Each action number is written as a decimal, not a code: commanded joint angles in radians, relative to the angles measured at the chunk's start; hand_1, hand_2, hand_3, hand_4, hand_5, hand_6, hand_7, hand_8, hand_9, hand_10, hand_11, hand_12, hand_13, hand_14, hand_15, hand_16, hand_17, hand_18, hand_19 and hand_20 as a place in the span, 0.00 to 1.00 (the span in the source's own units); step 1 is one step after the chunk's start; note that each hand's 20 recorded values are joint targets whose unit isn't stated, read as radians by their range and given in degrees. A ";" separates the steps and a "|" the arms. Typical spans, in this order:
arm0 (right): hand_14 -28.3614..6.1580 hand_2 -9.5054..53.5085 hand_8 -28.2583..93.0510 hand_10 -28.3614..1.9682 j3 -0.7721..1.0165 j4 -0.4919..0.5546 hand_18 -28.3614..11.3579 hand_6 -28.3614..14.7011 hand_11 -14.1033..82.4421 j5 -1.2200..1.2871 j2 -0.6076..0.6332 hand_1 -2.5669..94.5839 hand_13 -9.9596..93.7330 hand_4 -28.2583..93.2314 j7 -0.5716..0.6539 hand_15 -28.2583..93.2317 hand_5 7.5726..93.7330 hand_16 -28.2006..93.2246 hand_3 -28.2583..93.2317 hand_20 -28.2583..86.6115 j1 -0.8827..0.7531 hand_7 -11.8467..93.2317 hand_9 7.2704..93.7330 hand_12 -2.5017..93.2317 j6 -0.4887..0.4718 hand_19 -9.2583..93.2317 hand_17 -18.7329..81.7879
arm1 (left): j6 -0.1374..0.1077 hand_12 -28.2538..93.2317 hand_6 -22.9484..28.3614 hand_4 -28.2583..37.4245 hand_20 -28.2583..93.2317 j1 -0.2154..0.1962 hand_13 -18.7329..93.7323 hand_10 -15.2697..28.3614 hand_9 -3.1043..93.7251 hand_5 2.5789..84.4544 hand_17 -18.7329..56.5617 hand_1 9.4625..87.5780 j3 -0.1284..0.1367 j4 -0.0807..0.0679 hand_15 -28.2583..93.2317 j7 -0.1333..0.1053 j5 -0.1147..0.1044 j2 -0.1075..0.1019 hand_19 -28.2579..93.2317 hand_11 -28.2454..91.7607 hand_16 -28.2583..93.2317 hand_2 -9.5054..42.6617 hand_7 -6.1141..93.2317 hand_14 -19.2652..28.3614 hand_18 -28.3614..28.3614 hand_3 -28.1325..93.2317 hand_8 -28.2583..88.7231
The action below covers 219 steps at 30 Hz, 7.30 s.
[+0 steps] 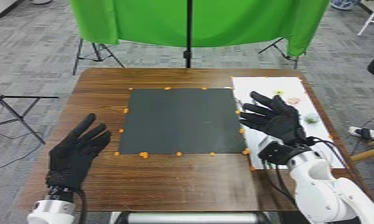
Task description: Arrange flowers
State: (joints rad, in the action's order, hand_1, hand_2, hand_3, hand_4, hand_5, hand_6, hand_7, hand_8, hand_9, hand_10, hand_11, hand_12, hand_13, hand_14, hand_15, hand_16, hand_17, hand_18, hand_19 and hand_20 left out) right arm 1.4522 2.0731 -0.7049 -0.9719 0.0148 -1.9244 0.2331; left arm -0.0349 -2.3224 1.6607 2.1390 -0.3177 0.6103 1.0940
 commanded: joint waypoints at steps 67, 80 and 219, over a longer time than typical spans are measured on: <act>0.49 0.09 0.14 0.40 -0.340 0.122 0.17 0.50 0.50 -1.518 0.147 0.37 0.79 0.04 1.169 0.80 0.69 0.36 0.83 0.27 0.128 0.24 0.79 0.20 -0.283 1.00 0.62 | -0.041 0.33 0.58 0.04 0.36 -0.035 0.35 0.81 0.39 0.43 0.10 0.18 0.016 0.014 0.63 -0.046 -0.029 -0.023 0.65 0.42 0.18 0.23 0.17 0.97 1.00 0.91 0.16; 0.58 0.00 0.26 0.52 -0.560 0.011 0.20 0.56 0.58 -1.682 0.155 0.55 0.86 0.01 1.165 0.80 0.85 0.38 0.77 0.35 0.260 0.33 0.88 0.23 -0.389 1.00 0.67 | -0.051 0.33 0.58 0.04 0.36 -0.034 0.36 0.81 0.39 0.43 0.10 0.18 0.010 0.014 0.63 -0.058 -0.041 -0.040 0.65 0.42 0.18 0.23 0.17 0.98 1.00 0.91 0.16; 0.37 0.01 0.14 0.32 -0.122 0.009 0.03 0.57 0.45 -1.516 0.391 0.39 0.72 0.03 1.175 0.78 0.60 0.34 0.84 0.32 0.007 0.22 0.72 0.19 -0.261 0.95 0.54 | -0.108 0.33 0.58 0.03 0.36 -0.114 0.36 0.81 0.39 0.42 0.10 0.17 0.034 0.048 0.64 -0.119 -0.079 -0.066 0.66 0.42 0.18 0.24 0.18 0.98 0.99 0.91 0.16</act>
State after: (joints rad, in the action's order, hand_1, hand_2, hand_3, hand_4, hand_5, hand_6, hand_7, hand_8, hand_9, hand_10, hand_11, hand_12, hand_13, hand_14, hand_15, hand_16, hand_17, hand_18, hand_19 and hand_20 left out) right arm 1.3960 2.1212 -2.1935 -0.5942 1.1965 -1.9453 -0.0255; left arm -0.1510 -2.4330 1.6919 2.1863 -0.4578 0.5215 1.0089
